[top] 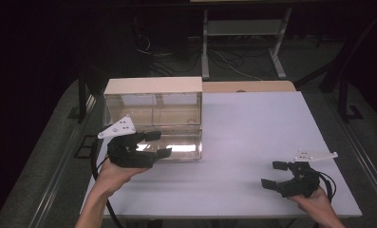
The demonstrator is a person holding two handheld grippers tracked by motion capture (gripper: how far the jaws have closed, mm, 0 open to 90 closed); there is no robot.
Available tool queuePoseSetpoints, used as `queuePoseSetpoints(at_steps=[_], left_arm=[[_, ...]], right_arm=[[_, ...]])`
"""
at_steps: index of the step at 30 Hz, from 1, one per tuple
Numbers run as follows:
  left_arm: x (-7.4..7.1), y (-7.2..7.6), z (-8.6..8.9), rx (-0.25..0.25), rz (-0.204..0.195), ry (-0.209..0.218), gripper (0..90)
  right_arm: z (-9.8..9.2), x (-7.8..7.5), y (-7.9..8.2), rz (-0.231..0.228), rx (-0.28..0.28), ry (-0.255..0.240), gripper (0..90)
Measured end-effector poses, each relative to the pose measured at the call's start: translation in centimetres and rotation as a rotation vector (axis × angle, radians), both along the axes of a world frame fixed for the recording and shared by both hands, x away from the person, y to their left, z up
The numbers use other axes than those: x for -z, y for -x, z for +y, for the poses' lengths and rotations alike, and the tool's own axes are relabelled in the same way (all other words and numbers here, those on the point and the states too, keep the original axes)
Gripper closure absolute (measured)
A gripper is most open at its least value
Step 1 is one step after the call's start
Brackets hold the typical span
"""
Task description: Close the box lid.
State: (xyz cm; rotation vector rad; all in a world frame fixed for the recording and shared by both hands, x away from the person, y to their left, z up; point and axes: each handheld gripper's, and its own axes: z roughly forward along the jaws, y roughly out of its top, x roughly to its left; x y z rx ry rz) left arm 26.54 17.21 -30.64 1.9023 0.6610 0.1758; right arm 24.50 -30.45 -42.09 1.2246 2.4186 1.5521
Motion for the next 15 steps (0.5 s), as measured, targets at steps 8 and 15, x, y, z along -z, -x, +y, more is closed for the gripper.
queuePoseSetpoints(at_steps=[8, 15], left_arm=[[2.2, 0.4, 0.1, -0.006, 0.039, -0.024, 5.6], [4.3, 0.8, 0.1, -0.015, 0.059, -0.054, 0.0]], right_arm=[[0.2, 0.1, 0.0, 0.006, -0.003, -0.004, 0.5], [0.2, 0.1, 0.1, 0.009, -0.009, 0.001, 0.4]])
